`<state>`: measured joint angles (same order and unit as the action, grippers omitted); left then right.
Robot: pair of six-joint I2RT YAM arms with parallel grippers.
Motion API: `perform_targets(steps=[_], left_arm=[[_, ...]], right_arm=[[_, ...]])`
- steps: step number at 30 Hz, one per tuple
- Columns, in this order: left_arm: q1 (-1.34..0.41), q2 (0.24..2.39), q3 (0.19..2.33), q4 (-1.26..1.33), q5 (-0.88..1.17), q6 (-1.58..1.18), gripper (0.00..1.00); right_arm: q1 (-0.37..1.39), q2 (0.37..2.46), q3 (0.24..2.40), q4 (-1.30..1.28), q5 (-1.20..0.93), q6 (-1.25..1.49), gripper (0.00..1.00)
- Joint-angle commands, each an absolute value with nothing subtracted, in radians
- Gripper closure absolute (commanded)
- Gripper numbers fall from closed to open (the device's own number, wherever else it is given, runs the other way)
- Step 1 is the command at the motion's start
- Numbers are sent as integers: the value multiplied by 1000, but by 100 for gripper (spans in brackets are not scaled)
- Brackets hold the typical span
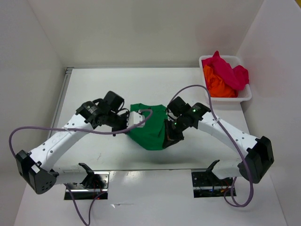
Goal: Fold and stack the t-shirts
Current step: Fold the long partially folded tshirt into a neat square
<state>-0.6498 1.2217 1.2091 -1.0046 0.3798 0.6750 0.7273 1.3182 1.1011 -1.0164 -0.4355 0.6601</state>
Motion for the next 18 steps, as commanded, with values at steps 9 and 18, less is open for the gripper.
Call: perform_targets(steps=[9, 18], left_arm=[[-402, 1456, 1371, -821, 474, 502, 100], [-362, 1609, 1430, -655, 394, 480, 100]], right_arm=[[473, 1526, 1327, -994, -512, 499, 100], [358, 1696, 1446, -887, -514, 475, 100]])
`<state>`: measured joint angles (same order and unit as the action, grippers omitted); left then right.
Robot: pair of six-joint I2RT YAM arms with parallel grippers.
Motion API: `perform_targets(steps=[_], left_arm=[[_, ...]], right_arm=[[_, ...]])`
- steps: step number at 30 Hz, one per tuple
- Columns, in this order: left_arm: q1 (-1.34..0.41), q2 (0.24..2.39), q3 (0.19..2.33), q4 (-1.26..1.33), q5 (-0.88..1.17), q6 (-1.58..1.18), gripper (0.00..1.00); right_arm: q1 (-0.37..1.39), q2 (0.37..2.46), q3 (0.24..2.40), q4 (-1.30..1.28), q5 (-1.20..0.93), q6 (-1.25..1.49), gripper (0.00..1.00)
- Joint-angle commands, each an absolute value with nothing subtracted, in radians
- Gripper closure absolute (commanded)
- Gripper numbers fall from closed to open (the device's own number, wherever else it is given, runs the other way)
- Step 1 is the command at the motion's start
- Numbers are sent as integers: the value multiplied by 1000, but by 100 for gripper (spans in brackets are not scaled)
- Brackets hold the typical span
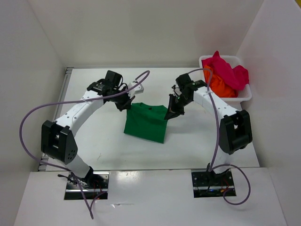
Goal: Fold and stack the t-shirts
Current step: Fold the long partially folded tshirt into a neat square
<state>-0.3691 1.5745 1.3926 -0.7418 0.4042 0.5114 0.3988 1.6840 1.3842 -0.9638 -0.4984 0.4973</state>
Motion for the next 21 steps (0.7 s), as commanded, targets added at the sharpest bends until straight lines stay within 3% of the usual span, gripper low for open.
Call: perform_targets(steps=[1, 13, 18, 20, 21], left_arm=[[-353, 1633, 1439, -628, 394, 480, 100], [-344, 1821, 1483, -439, 313, 430, 100], [-344, 1890, 1503, -390, 302, 408, 93], [-344, 1917, 1503, -371, 291, 396, 91], [-344, 1917, 1503, -358, 281, 396, 89]], right_arm=[[347, 1722, 1447, -876, -525, 476, 100], [247, 1920, 1535, -772, -577, 486, 100], [218, 2025, 1604, -772, -588, 477, 100], [207, 2052, 1615, -747, -588, 486, 89], [207, 2063, 1626, -747, -588, 486, 74]])
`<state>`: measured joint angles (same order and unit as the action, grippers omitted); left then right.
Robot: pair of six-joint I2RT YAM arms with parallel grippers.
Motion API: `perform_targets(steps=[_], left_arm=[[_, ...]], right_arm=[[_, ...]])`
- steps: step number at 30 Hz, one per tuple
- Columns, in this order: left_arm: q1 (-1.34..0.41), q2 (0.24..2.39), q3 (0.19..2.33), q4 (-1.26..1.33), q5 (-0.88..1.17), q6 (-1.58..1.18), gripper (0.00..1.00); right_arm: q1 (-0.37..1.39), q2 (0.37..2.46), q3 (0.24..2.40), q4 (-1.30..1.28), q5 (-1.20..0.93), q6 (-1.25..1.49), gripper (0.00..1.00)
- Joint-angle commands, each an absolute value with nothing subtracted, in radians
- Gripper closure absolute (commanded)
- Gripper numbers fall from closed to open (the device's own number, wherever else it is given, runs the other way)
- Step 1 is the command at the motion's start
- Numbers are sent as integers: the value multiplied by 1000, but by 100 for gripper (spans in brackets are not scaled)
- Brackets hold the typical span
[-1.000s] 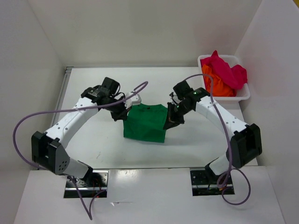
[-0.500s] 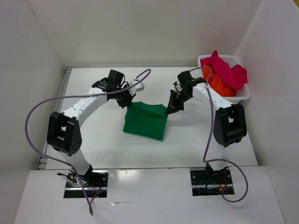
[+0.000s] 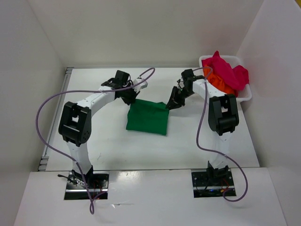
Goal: Fold and stack the t-shirts
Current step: Fold the long partially folded tshirt into a neat square
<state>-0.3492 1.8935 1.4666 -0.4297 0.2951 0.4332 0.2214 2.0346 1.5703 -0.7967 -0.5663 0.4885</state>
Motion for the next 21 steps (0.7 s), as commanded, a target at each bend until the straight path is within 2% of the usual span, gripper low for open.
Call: perform_targets(steps=[1, 2, 3, 4, 6, 7, 12, 16, 17, 18, 19, 21], left_arm=[[-334, 1931, 1503, -357, 281, 385, 87], [-334, 1945, 1512, -345, 267, 374, 85], [-334, 1945, 1513, -333, 252, 374, 78], [-324, 1954, 1513, -333, 236, 359, 70], [-315, 1963, 1513, -302, 169, 330, 57], [-314, 1963, 1513, -302, 143, 321, 48], [-293, 1941, 1513, -319, 43, 307, 33], [-293, 1881, 1523, -403, 130, 345, 29], [-293, 1872, 1523, -466, 171, 372, 28], [-319, 1871, 1537, -503, 216, 403, 26], [-333, 1862, 1537, -543, 295, 470, 24], [-389, 1852, 1537, -624, 314, 511, 22]], right_arm=[[207, 2072, 1643, -732, -588, 486, 65], [207, 2083, 1643, -713, -588, 486, 61], [207, 2106, 1667, -701, -588, 486, 54], [207, 2106, 1678, -689, -588, 486, 52], [207, 2120, 1701, -649, -575, 497, 52], [207, 2111, 1727, -637, -534, 497, 52], [218, 1968, 1683, -566, -312, 488, 53], [253, 1821, 1536, -545, -221, 468, 72], [267, 1821, 1511, -535, -221, 468, 78], [287, 1812, 1464, -526, -233, 468, 91], [296, 1812, 1447, -517, -248, 468, 98], [333, 1835, 1422, -474, -261, 468, 100]])
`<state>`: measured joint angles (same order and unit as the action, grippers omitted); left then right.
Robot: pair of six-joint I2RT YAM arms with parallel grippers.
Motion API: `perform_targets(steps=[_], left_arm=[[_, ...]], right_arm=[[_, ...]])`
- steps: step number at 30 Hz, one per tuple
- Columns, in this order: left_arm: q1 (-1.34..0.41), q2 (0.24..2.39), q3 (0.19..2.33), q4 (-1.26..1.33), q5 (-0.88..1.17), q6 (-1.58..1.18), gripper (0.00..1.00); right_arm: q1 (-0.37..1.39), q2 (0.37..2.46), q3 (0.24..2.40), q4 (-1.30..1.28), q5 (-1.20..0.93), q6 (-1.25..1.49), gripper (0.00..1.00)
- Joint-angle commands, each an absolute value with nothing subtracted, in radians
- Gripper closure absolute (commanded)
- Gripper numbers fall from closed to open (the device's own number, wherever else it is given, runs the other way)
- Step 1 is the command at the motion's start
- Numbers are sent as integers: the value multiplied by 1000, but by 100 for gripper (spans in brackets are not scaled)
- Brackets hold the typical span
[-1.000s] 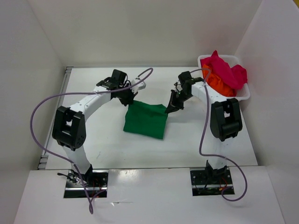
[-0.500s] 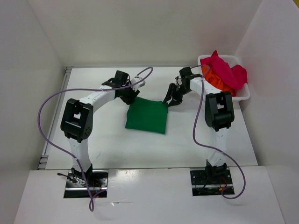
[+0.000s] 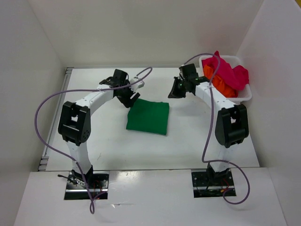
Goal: Fold and stack the t-shirts
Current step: Fold the long partially folded tshirt into a neat square, then put the neatly folded tshirt into the corner of the board with the left arm
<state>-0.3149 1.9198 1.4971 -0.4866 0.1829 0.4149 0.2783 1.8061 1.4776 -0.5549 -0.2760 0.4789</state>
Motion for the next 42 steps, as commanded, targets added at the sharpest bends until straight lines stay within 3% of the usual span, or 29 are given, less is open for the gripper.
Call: perform_targets(steps=[1, 6, 13, 25, 33, 38, 42], left_arm=[[-403, 1852, 1514, -624, 314, 511, 22], [-445, 1852, 1514, -546, 305, 503, 22], [-382, 2017, 1612, -476, 305, 428, 23], [-285, 2135, 1592, -338, 206, 304, 23], [-252, 2083, 1592, -357, 206, 230, 23], [-252, 1996, 1543, -475, 397, 172, 10], [-252, 1996, 1439, -523, 543, 127, 6]], right_arm=[[345, 1850, 1422, -474, -261, 459, 100], [367, 1966, 1491, -436, -197, 468, 100], [367, 2075, 1549, -456, -147, 468, 100], [336, 2071, 1494, -410, -114, 509, 100], [325, 2042, 1565, -466, -92, 480, 100], [325, 1933, 1574, -485, -124, 480, 91], [325, 1844, 1531, -508, -137, 480, 89]])
